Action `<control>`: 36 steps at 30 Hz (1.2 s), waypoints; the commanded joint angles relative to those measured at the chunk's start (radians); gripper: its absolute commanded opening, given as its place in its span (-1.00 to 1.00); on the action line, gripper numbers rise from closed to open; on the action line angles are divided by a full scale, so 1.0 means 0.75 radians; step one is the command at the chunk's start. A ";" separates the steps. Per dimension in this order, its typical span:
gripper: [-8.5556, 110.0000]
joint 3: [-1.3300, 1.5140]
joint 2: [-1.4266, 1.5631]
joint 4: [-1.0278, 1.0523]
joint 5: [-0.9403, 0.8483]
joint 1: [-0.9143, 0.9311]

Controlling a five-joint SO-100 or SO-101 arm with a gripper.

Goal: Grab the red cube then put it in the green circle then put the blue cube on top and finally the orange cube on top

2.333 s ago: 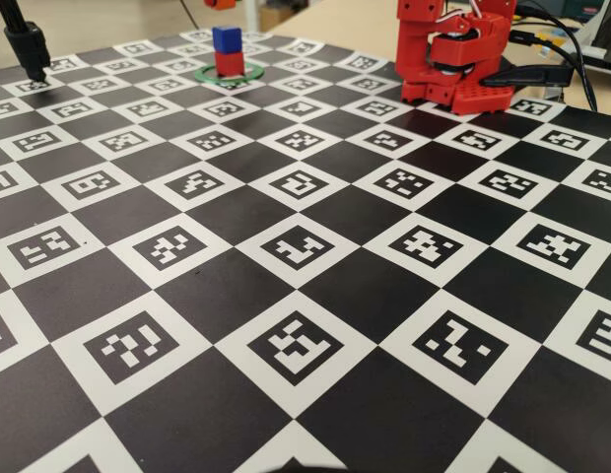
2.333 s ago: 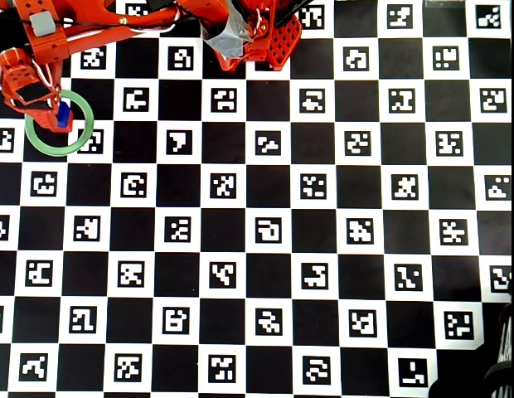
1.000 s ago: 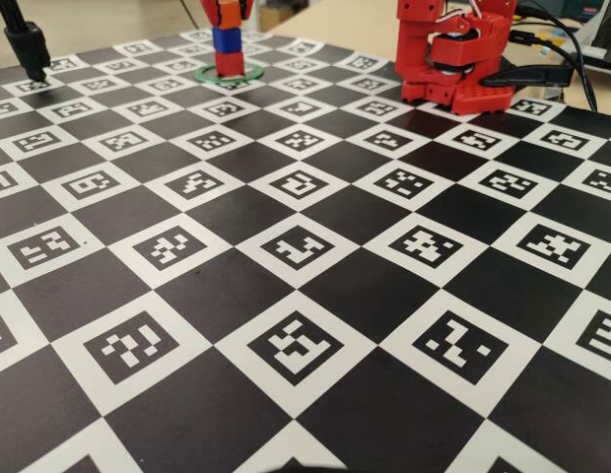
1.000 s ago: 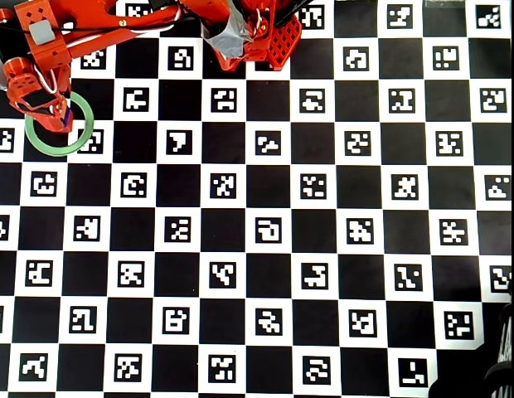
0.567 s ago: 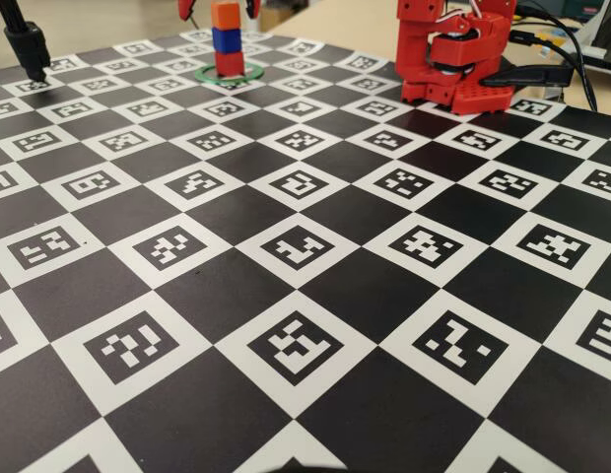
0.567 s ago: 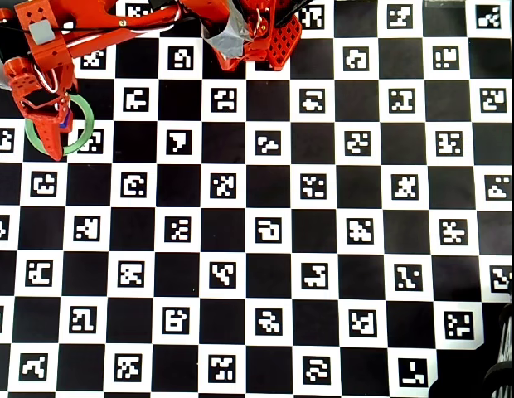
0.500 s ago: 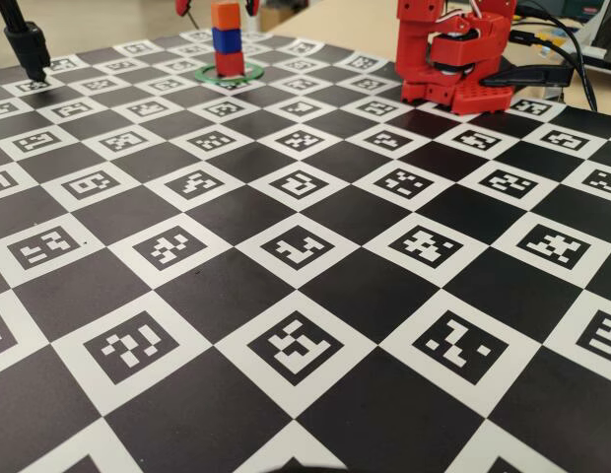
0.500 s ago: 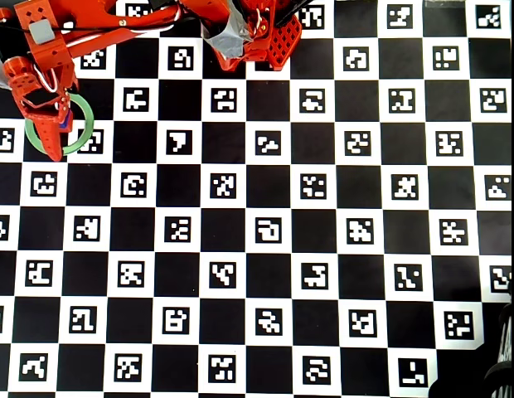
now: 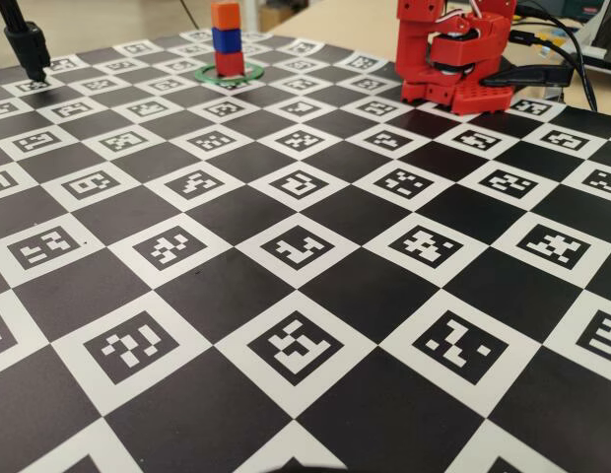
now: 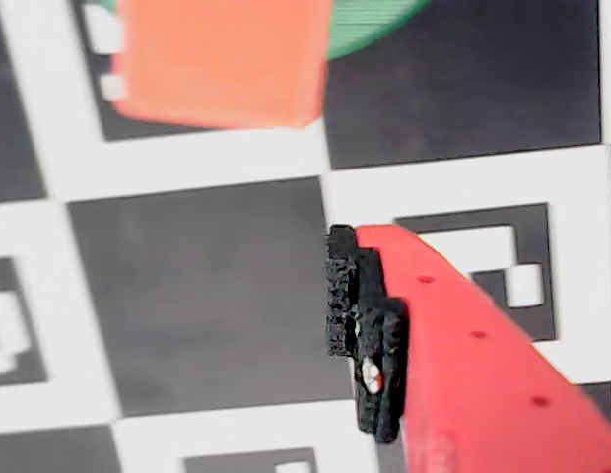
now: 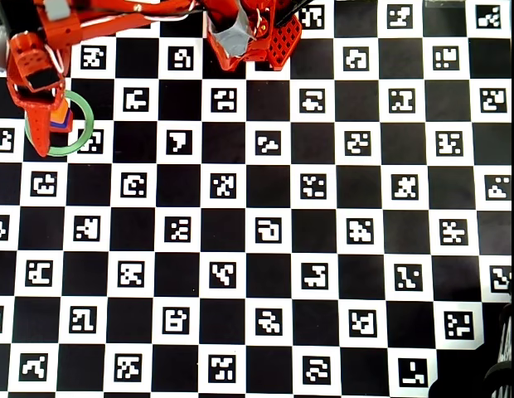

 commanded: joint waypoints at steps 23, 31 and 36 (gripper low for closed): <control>-0.95 0.955 0.943 -0.430 0.624 -1.035; -0.95 1.559 1.450 -0.620 0.182 -1.372; -0.95 1.882 1.769 -0.804 -0.006 -1.421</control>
